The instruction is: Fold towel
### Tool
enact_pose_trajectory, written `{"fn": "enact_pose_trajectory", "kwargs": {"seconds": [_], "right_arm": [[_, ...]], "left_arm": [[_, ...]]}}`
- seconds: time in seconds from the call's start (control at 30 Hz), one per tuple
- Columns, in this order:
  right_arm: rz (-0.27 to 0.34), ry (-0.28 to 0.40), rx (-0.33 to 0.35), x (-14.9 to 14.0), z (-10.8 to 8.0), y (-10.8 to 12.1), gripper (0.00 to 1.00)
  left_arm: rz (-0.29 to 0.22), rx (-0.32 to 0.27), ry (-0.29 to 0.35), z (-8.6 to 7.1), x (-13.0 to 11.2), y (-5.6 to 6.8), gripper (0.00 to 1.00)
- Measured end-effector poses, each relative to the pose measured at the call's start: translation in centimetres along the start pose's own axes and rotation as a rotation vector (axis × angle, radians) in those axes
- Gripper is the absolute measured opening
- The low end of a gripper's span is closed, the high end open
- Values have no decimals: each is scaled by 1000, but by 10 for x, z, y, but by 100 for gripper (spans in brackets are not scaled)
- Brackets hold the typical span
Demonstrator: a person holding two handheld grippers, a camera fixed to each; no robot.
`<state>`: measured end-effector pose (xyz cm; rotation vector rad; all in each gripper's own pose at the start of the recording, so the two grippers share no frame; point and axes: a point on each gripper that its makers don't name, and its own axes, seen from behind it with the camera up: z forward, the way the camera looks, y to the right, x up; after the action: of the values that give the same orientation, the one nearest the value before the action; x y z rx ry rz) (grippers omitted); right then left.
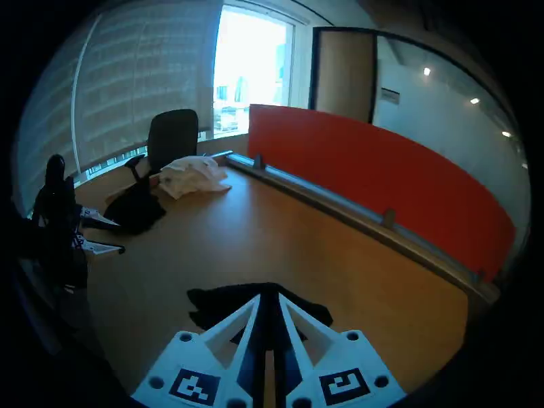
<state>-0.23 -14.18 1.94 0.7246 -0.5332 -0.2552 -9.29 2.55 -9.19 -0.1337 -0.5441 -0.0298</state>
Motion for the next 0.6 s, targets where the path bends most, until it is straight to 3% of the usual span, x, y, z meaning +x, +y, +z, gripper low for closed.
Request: {"fn": "enact_pose_trajectory", "kwargs": {"seconds": [0.6], "right_arm": [[56,-13,-103,-27,-40,64,5]], "left_arm": [[-11,34,-1,1,0,-6,94]]}}
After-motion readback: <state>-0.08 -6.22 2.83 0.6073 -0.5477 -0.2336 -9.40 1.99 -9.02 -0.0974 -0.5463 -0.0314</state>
